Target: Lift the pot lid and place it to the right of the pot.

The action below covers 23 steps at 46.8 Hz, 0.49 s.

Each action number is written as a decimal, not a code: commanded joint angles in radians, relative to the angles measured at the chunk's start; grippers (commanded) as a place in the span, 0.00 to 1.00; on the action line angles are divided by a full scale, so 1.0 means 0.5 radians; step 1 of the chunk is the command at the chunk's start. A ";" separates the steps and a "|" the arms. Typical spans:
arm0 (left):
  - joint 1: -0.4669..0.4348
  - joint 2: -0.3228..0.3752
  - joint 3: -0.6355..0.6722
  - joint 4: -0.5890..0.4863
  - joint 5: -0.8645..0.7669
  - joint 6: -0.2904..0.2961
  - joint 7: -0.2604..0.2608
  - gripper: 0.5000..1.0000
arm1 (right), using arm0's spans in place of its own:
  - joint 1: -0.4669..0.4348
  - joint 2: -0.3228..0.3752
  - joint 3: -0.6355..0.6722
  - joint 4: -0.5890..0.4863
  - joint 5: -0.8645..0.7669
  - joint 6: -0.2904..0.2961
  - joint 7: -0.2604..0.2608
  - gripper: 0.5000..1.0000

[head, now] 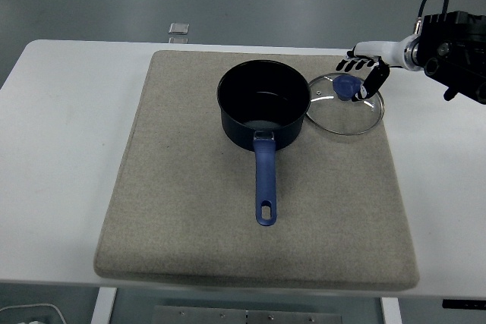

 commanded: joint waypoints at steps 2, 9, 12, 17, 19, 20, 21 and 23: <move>0.000 0.000 0.000 0.000 0.000 0.000 0.000 1.00 | 0.013 -0.017 0.031 0.003 0.032 0.026 0.008 0.79; 0.000 0.000 0.000 0.000 0.000 0.000 0.000 1.00 | -0.006 -0.038 0.310 0.000 0.078 0.085 0.020 0.79; 0.000 0.000 0.000 0.000 0.000 -0.003 0.000 1.00 | -0.021 -0.038 0.460 0.000 0.167 0.137 0.020 0.79; 0.000 0.000 0.000 0.000 0.000 0.000 0.000 1.00 | -0.125 -0.041 0.648 -0.006 0.369 0.161 0.017 0.79; 0.000 0.000 0.000 0.000 0.000 0.000 0.000 1.00 | -0.150 -0.038 0.721 -0.015 0.449 0.161 0.017 0.79; 0.000 0.000 0.000 0.000 0.000 0.000 0.000 1.00 | -0.159 -0.038 0.755 -0.022 0.489 0.161 0.017 0.79; 0.000 0.000 0.000 0.000 0.000 -0.003 0.000 1.00 | -0.174 -0.038 0.786 -0.028 0.529 0.158 0.017 0.79; 0.000 0.000 0.000 0.000 0.000 0.000 0.000 1.00 | -0.211 -0.038 0.841 -0.037 0.596 0.152 0.017 0.79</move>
